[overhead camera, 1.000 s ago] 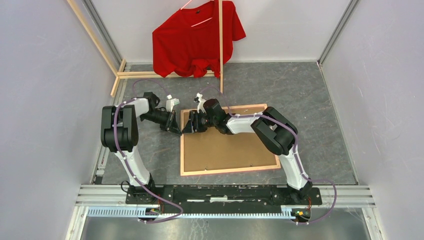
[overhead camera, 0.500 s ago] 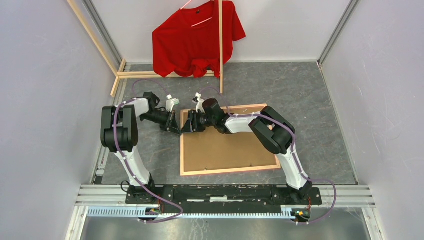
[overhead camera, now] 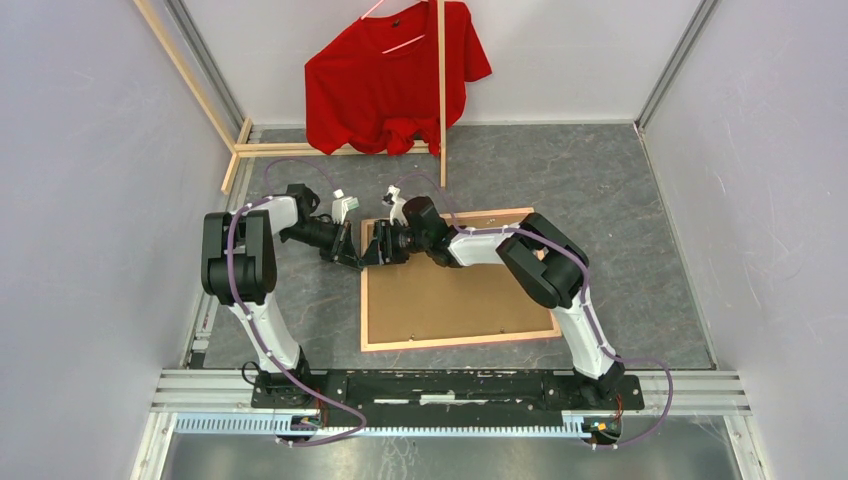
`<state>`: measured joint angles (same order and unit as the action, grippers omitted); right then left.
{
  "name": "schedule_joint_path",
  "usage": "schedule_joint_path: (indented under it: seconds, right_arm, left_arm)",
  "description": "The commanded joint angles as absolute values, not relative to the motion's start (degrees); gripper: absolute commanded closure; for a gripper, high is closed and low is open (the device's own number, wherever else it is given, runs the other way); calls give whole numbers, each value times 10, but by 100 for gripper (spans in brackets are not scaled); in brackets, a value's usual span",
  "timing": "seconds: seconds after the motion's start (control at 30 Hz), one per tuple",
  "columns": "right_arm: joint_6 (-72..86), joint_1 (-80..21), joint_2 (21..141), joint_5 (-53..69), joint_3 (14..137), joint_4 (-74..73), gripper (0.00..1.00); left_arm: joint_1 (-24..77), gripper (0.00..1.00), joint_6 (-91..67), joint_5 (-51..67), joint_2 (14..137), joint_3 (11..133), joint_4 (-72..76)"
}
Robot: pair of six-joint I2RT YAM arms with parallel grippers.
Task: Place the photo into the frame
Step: Install the photo frame at the center of the board.
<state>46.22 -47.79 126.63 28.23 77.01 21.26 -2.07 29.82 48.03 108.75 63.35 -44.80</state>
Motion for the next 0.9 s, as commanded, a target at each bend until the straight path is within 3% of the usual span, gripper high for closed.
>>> schedule_joint_path:
  seconds: [0.0, 0.2, 0.43, 0.6, 0.87]
  right_arm:
    - [442, -460, 1224, 291, 776, 207, 42]
    - [398, -388, 1093, 248, 686, 177, 24]
    - [301, -243, 884, 18, 509, 22, 5]
    - [251, -161, 805, -83, 416, 16, 4]
    - [227, -147, 835, -83, 374, 20, 15]
  left_arm:
    - [-19, 89, 334, 404, 1084, 629, -410]
    - [-19, 83, 366, 359, 1050, 621, -422]
    - [-7, 77, 395, 320, 1006, 571, -420]
    - [41, 76, 388, 284, 981, 525, -393]
    - [101, 76, 363, 239, 960, 504, -373]
